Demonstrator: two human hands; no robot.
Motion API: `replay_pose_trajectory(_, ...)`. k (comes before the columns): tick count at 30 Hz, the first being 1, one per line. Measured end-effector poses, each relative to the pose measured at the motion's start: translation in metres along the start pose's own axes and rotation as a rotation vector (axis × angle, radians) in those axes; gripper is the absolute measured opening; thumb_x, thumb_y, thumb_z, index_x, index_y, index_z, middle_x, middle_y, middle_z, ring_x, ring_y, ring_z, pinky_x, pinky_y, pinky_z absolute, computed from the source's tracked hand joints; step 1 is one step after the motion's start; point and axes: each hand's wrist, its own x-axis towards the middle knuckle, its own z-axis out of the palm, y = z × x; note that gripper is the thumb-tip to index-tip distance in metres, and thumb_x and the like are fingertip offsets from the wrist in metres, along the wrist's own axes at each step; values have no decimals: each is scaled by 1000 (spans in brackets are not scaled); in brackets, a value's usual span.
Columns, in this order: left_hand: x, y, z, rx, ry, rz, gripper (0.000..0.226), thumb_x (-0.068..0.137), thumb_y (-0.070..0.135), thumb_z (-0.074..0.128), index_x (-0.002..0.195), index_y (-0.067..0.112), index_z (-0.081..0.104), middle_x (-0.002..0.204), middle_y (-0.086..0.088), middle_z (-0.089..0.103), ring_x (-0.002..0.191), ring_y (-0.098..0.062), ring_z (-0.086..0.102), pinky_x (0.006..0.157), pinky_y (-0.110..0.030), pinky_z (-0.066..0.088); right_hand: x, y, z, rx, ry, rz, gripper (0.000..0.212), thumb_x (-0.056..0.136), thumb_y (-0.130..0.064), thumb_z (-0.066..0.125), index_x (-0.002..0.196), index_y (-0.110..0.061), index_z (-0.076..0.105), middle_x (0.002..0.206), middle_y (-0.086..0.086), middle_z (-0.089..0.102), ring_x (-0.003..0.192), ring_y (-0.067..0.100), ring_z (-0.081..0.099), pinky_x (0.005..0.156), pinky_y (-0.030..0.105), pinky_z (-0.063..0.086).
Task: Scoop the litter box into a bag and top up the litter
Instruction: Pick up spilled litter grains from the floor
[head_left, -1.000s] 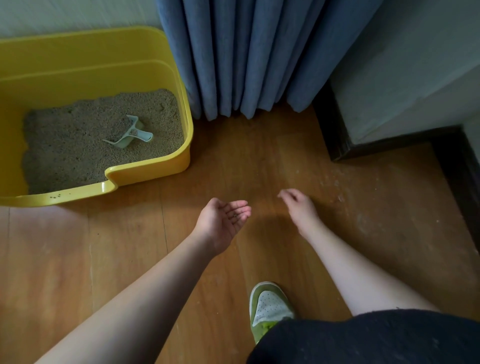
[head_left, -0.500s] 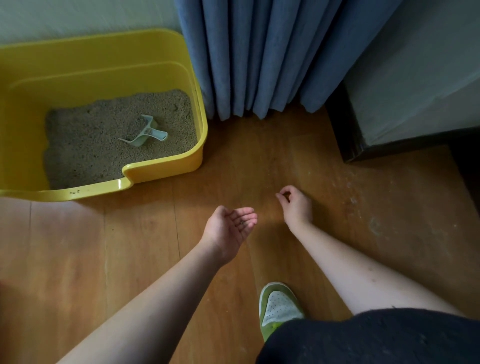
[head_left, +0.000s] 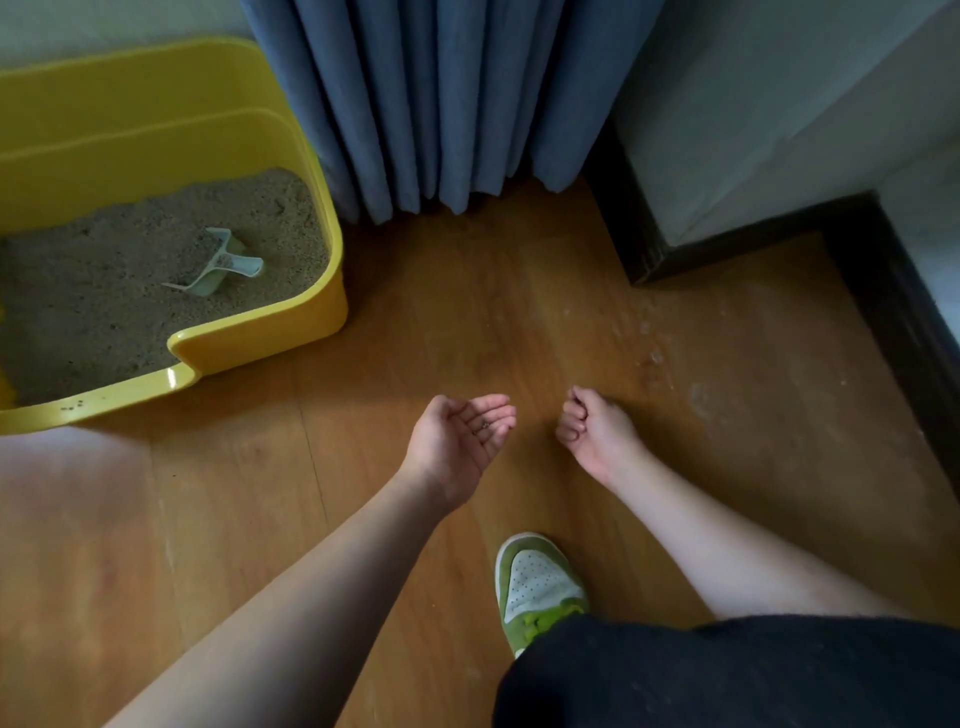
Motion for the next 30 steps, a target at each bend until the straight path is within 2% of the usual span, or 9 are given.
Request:
replay_pose_trajectory(5,5,-7,9,22,-8,-30,48,95,17,23,98,-8,64,82,-19,72,75,-23,70,75,-25,56,-8,-7,-4,1,-110,39,25,97,-14,37,73,-15,44,56,-2,38,45,9,32,45,21,27)
replay_pose_trajectory(9,6,-5,9,23,-3,-18,49,96,17,23,99,-9,65,85,-20,72,77,-25,70,76,-26,57,-8,-15,-6,4,-103,53,22,94,-13,35,75,-13,47,60,2,48,51,11,37,49,21,28)
replay_pose_trajectory(13,7,1,8,32,-1,16,49,96,16,24,98,-9,65,86,-21,71,82,-26,69,84,-30,53,9,-19,-10,-37,-69,25,26,97,-28,38,81,-13,52,57,-2,42,46,10,34,46,22,29)
replay_pose_trajectory(16,8,6,6,38,9,70,49,96,16,23,100,-9,65,88,-21,71,82,-25,70,80,-29,57,13,-29,0,-322,52,-64,34,97,-42,49,89,-13,64,58,-8,44,49,6,37,49,20,29)
replay_pose_trajectory(18,10,10,5,28,14,90,49,97,16,23,101,-9,65,91,-21,71,84,-26,70,83,-30,56,15,-36,8,-600,109,-181,32,94,-45,54,104,-18,68,73,-12,53,62,4,45,58,19,36)
replay_pose_trajectory(20,11,13,5,25,11,91,50,97,17,23,103,-8,65,93,-21,71,86,-26,71,84,-30,56,20,-40,14,-858,159,-340,35,92,-44,57,116,-19,65,90,-12,59,79,5,52,69,19,42)
replay_pose_trajectory(22,13,14,8,29,9,92,51,97,18,23,105,-8,65,96,-21,71,88,-26,71,85,-31,57,25,-41,23,-1047,160,-502,29,91,-37,61,112,-17,66,86,-11,59,77,2,52,67,15,39)
replay_pose_trajectory(27,15,17,9,29,9,97,51,97,18,23,105,-8,65,94,-21,70,87,-27,69,89,-32,53,38,-36,38,-1236,92,-590,22,90,-27,65,110,-20,65,114,1,67,108,16,60,81,22,44)
replay_pose_trajectory(30,17,19,2,24,33,108,51,97,18,22,105,-8,65,95,-22,70,88,-27,69,91,-33,52,44,-32,42,-1260,101,-604,21,89,-27,66,109,-21,64,116,3,67,110,20,60,81,22,45)
